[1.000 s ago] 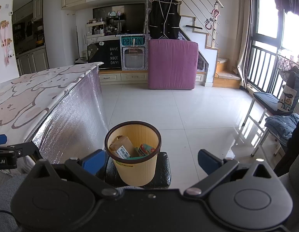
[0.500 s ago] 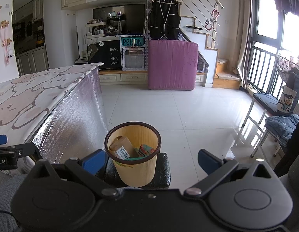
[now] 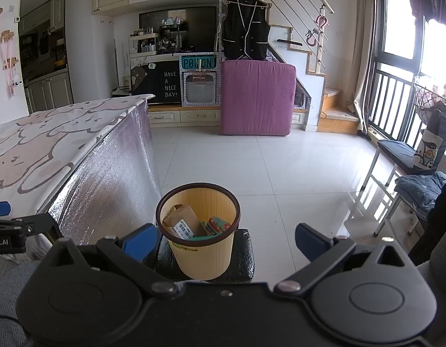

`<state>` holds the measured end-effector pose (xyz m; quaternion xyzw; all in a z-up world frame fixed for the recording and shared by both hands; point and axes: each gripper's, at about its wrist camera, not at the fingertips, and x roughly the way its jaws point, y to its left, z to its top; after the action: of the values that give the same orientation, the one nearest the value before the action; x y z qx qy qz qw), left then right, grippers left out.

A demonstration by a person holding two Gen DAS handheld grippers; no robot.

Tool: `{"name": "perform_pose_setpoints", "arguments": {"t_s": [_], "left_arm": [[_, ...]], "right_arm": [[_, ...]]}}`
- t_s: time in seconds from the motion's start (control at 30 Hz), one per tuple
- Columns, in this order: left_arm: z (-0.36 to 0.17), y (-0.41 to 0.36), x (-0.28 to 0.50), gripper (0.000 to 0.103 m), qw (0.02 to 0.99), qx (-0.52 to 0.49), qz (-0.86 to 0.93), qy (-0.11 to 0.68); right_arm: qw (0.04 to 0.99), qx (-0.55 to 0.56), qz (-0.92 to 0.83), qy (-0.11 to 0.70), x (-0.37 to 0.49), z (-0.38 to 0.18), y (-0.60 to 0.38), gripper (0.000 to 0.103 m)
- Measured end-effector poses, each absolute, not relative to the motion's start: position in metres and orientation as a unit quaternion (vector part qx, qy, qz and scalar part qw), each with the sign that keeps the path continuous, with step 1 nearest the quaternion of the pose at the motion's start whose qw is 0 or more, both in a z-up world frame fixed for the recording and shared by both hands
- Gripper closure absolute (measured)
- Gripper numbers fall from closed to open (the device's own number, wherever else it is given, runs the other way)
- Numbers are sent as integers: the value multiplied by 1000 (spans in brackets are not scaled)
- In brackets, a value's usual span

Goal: Collect trash

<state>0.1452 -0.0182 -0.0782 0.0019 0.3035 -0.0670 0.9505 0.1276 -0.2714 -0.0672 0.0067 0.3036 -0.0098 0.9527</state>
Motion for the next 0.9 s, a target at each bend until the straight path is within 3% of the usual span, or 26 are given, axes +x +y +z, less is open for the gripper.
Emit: {"name": "perform_pose_setpoints", "arguments": {"t_s": [0.9], "left_arm": [[-77,-18,143,0,951,2,-64,302]], "right_arm": [[953,7,-9,304,128,-67,-272,0]]}}
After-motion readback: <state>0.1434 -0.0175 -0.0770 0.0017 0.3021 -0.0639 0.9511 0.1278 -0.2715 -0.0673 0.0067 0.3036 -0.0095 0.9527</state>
